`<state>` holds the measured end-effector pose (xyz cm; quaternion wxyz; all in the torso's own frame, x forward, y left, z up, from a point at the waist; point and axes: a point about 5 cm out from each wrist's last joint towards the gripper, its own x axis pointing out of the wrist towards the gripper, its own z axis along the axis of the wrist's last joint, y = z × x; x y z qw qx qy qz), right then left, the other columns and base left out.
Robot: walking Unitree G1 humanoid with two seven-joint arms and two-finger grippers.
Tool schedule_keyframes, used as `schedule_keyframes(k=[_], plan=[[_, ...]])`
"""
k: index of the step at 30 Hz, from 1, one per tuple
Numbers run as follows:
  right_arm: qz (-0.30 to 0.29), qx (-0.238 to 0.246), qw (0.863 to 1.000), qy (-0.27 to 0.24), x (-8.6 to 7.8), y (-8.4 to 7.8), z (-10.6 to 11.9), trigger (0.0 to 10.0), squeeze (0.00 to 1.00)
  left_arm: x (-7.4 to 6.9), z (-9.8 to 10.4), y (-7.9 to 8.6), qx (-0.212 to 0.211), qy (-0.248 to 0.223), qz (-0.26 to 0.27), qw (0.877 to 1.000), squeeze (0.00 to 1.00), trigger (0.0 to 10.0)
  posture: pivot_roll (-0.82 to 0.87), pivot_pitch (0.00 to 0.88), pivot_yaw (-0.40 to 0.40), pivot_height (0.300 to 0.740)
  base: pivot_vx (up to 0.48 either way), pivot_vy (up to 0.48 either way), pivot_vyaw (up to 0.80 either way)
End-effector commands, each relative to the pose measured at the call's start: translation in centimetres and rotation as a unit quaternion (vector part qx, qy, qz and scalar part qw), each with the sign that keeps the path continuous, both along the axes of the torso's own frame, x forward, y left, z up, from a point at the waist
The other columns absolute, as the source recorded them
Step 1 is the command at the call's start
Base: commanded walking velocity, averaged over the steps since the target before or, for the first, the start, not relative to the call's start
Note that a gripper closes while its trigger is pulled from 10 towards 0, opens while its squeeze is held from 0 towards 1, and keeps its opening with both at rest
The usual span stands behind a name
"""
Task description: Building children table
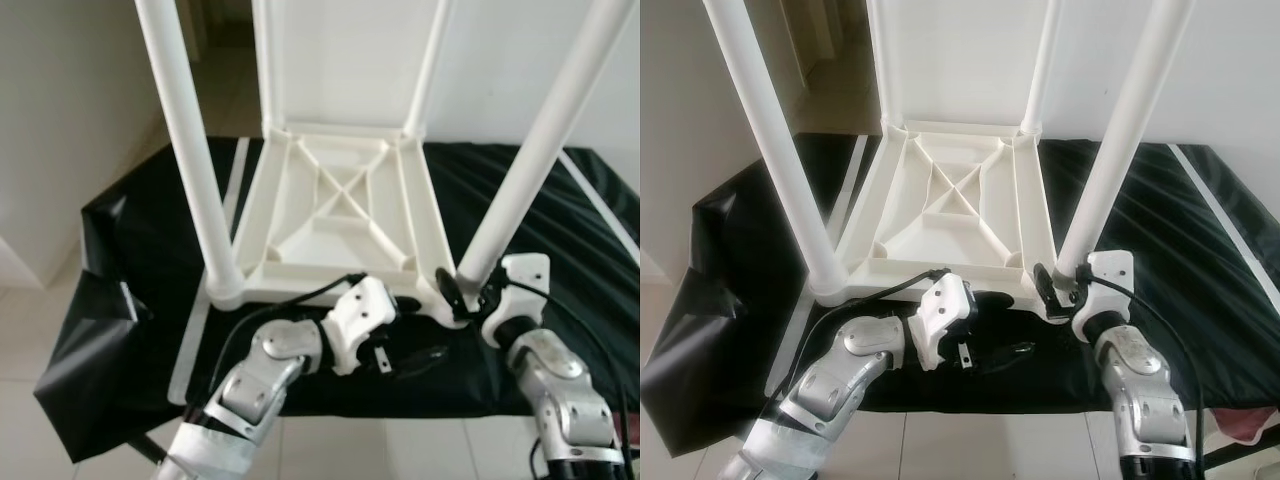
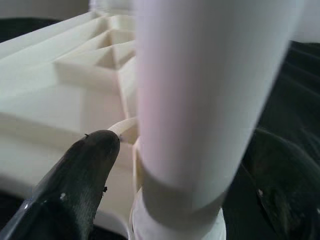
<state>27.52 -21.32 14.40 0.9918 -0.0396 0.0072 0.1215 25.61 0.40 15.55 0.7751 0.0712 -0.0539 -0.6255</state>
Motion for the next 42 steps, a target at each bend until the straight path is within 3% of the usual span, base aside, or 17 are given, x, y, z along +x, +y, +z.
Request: schedule_keyframes(k=[1,3,5,7,15,20,23,24,26,27,28,29,35,36,37,42], plan=[[0.025,-0.003,1.0,-0.001,0.2,0.2,0.0,10.0,0.0,0.1,-0.3,-0.1,0.004,0.006,0.002,1.0,0.0,10.0,-0.02,0.0,-0.017,0.74,0.0,0.0,0.0],[0.065,-0.008,0.998,0.007,0.4,0.1,0.0,10.0,0.0,0.0,-0.4,-0.1,0.006,0.007,-0.001,1.0,0.0,10.0,-0.02,0.0,-0.016,0.74,0.0,0.0,0.0],[0.065,-0.008,0.998,0.007,0.4,0.1,0.0,10.0,0.0,0.0,-0.4,-0.1,0.006,0.007,-0.001,1.0,0.0,10.0,-0.02,0.0,-0.016,0.74,0.0,0.0,0.0],[0.138,-0.028,0.99,0.019,0.6,0.2,0.1,10.0,0.0,0.0,-0.4,-0.2,0.007,0.006,-0.004,1.0,0.0,10.0,-0.02,0.0,-0.016,0.74,0.0,0.0,0.0],[0.178,-0.07,0.981,0.031,1.5,-0.8,-0.1,10.0,0.0,0.2,-0.3,-0.2,0.007,0.003,-0.003,1.0,0.0,10.0,-0.01,0.0,-0.014,0.74,0.0,0.0,0.0],[0.224,-0.122,0.966,0.048,2.1,-1.2,-0.4,10.0,0.0,0.2,-0.3,-0.1,0.01,0.001,-0.006,1.0,0.0,10.0,0.0,0.0,-0.007,0.74,0.0,0.0,0.0],[0.233,-0.129,0.962,0.052,2.3,-1.4,-0.3,10.0,0.0,0.2,-0.3,0.0,0.01,0.0,-0.006,1.0,0.0,10.0,0.0,0.0,-0.008,0.74,0.0,0.0,0.0],[0.237,-0.131,0.961,0.053,2.3,-1.5,-0.3,4.9,0.0,0.2,-0.3,0.1,0.011,0.0,-0.005,1.0,0.0,10.0,0.0,0.0,-0.008,0.74,0.0,0.0,0.0],[0.242,-0.133,0.96,0.054,2.4,-1.6,-0.3,4.9,0.0,0.3,-0.2,0.1,0.011,-0.001,-0.005,1.0,0.0,10.0,0.0,0.0,-0.008,0.74,0.0,0.0,0.0],[0.243,-0.135,0.959,0.055,2.4,-1.7,-0.4,1.5,0.0,0.3,-0.3,0.1,0.012,-0.001,-0.004,1.0,0.0,10.0,0.0,0.0,-0.009,0.74,0.0,0.0,0.0],[0.243,-0.135,0.959,0.055,2.4,-1.7,-0.4,1.5,0.0,0.3,-0.3,0.1,0.012,-0.001,-0.004,1.0,0.0,10.0,0.0,0.0,-0.009,0.74,0.0,0.0,0.0],[0.244,-0.136,0.959,0.055,2.4,-1.8,-0.5,0.0,0.0,0.2,-0.2,0.1,0.012,-0.001,-0.003,1.0,0.0,10.0,0.01,0.0,-0.013,0.74,0.0,0.0,0.0],[0.255,-0.136,0.955,0.063,1.9,-1.9,-1.0,0.0,0.0,0.0,-0.4,0.3,0.011,0.002,0.0,1.0,0.0,10.0,0.01,0.0,-0.016,0.74,0.0,0.0,0.0],[0.255,-0.136,0.955,0.065,1.7,-1.9,-1.1,2.2,0.0,0.0,-0.4,0.3,0.011,0.002,0.0,1.0,0.0,10.0,0.01,0.0,-0.016,0.74,0.0,0.0,0.0],[0.255,-0.13,0.956,0.067,1.5,-1.9,-1.0,10.0,0.0,0.0,-0.4,0.3,0.011,0.003,0.0,1.0,0.0,10.0,0.01,0.0,-0.017,0.74,0.0,0.0,0.0],[0.245,-0.11,0.961,0.067,1.4,-2.1,-0.8,10.0,0.0,0.0,-0.4,0.2,0.011,0.002,-0.001,1.0,0.0,10.0,0.01,0.0,-0.019,0.74,0.0,0.0,0.0]])
